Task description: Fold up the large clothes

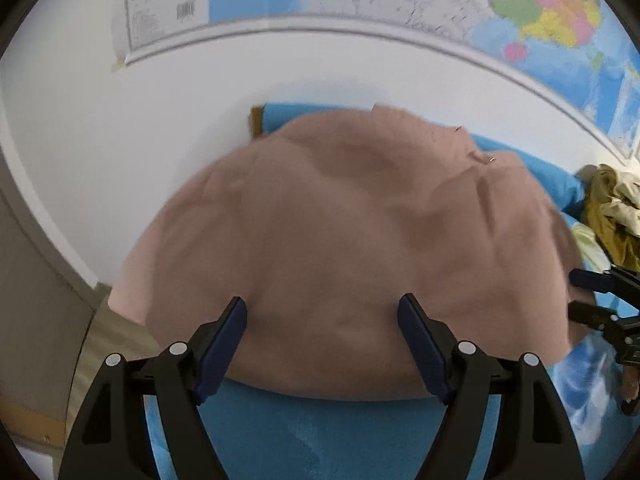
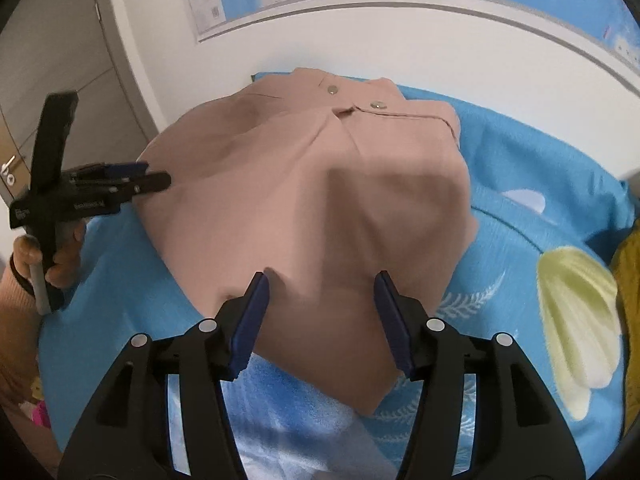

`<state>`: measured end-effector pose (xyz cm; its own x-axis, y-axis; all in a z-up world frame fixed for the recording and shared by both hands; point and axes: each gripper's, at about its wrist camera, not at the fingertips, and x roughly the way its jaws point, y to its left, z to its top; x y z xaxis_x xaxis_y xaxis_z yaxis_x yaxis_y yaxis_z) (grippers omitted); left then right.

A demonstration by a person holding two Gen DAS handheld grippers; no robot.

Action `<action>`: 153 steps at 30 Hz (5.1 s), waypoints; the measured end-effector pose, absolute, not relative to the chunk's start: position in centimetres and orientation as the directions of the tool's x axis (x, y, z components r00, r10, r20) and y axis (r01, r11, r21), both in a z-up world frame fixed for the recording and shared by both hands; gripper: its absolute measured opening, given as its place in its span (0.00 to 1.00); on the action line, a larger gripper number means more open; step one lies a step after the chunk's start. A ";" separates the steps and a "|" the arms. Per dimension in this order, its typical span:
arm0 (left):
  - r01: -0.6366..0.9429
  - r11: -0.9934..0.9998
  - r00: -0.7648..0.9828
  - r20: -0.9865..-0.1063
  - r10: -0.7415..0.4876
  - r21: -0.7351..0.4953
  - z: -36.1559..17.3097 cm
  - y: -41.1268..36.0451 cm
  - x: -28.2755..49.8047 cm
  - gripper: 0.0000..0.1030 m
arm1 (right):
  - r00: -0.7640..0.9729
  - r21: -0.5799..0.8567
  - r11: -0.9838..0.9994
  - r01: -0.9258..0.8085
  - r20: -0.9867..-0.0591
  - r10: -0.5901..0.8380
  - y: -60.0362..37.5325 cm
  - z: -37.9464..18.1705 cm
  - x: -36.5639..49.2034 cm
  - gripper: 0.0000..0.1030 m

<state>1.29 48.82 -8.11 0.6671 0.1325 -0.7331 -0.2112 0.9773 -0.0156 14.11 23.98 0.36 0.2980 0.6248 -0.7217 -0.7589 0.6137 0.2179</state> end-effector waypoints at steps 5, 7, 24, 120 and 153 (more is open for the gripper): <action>-0.245 0.969 0.675 -0.718 0.171 0.000 -7.4 47.5 0.2 0.74 | 0.316 0.215 0.628 -0.748 -0.716 0.622 23.3 0.8 13.4 0.55; -0.254 0.967 0.680 -0.710 0.182 0.005 -7.1 46.6 -0.8 0.74 | 0.314 0.227 0.626 -0.746 -0.709 0.632 23.1 1.1 13.1 0.58; -0.264 0.964 0.758 -0.626 0.184 -0.036 -5.2 39.7 -5.1 0.92 | 0.320 0.208 0.605 -0.769 -0.694 0.645 22.5 2.9 10.5 0.65; -0.440 0.898 0.727 -0.583 0.362 0.009 -4.0 32.7 -11.5 0.93 | 0.385 0.215 0.592 -0.777 -0.582 0.716 18.9 5.2 3.3 0.95; -0.457 0.889 0.714 -0.593 0.371 0.006 -4.5 32.8 -11.4 0.93 | 0.389 0.227 0.601 -0.767 -0.581 0.715 18.7 4.9 3.4 0.95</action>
<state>-11.39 32.78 -4.47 0.7142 0.3712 -0.5934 -0.4575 0.8892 0.0056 3.35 18.68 4.94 0.3889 0.7153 -0.5806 -0.7666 0.6008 0.2267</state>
